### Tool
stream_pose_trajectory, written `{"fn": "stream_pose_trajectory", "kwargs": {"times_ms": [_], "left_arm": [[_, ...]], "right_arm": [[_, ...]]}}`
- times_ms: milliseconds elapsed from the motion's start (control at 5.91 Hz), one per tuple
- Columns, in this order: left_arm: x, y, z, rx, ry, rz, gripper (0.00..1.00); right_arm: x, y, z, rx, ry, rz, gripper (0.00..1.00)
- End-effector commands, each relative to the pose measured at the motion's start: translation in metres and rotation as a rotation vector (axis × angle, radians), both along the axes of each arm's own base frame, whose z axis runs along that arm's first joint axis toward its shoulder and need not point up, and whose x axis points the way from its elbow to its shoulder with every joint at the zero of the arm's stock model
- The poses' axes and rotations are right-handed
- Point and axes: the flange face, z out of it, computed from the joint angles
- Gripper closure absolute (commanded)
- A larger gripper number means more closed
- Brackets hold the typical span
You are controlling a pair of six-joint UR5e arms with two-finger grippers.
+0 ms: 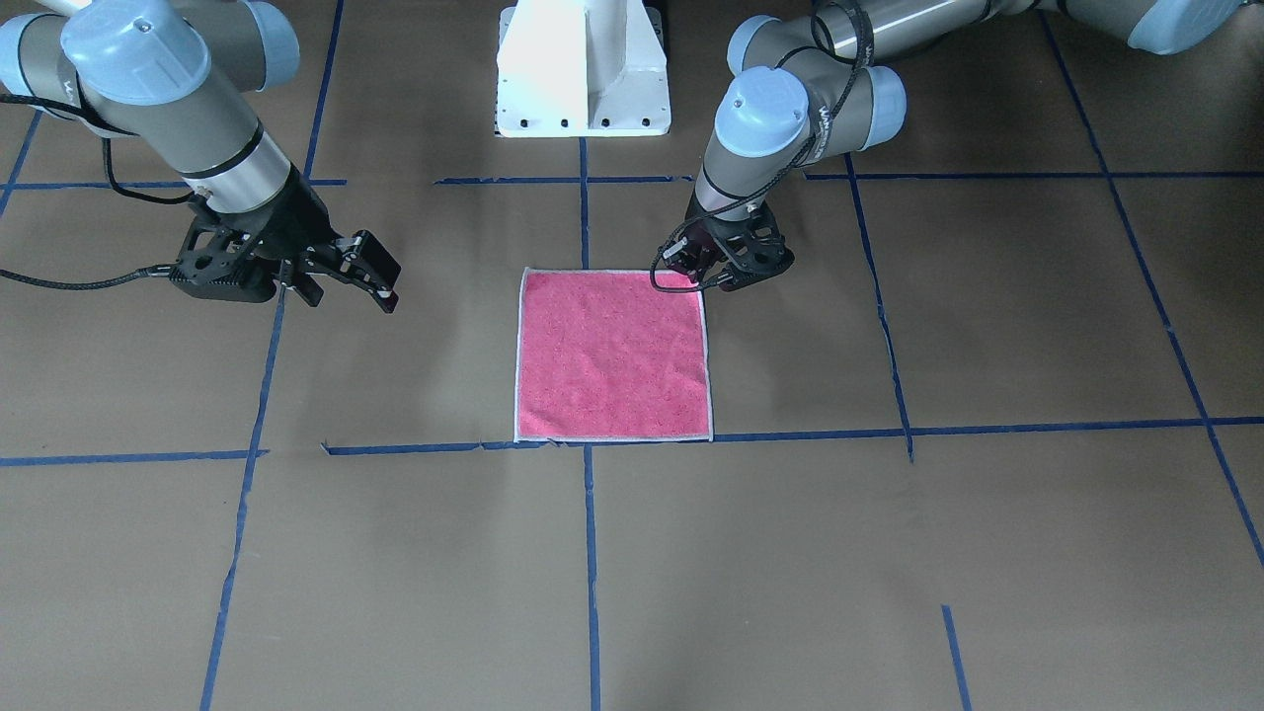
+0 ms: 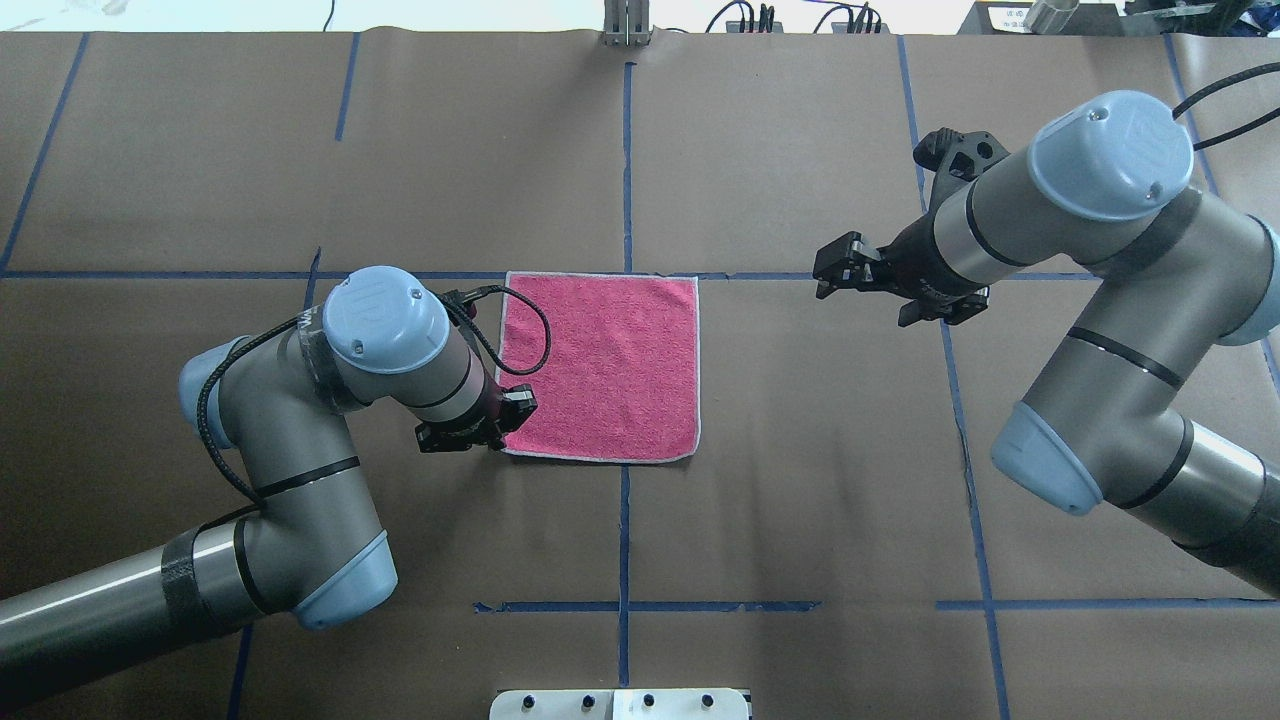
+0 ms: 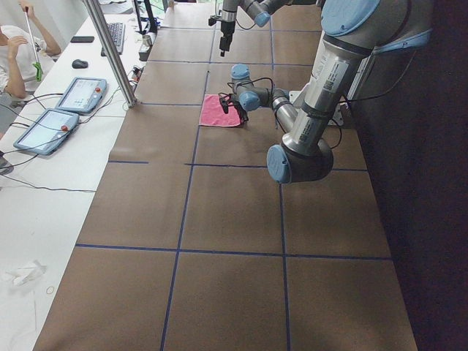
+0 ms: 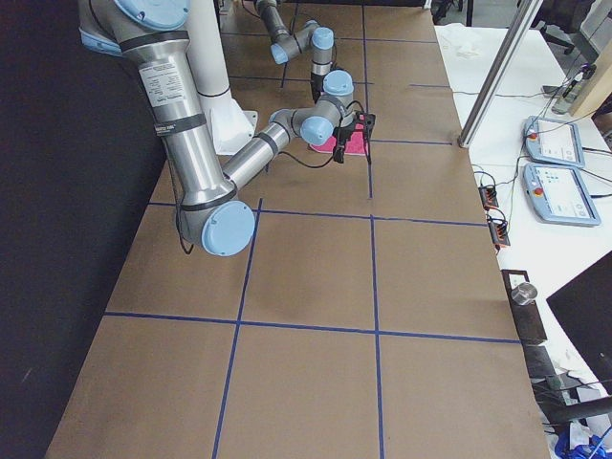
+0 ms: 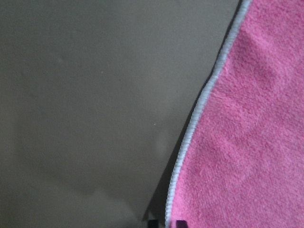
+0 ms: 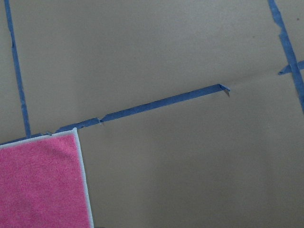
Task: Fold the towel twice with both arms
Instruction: 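Lower the right gripper to the towel's other near corner while the left gripper holds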
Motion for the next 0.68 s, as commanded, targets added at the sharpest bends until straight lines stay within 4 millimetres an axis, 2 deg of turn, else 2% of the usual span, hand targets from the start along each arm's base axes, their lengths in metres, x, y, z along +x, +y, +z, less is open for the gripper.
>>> {"fn": "stream_pose_trajectory", "kwargs": {"times_ms": [0,508], "left_arm": [[-0.002,0.001,-0.005,0.005,0.009,0.001,0.98],[-0.002,0.000,-0.006,0.006,0.012,0.001,0.99]], "right_arm": [[-0.032,0.020,-0.002,-0.014,0.011,-0.005,0.00],[-0.136,0.069,-0.035,-0.048,0.024,0.059,0.00]]}}
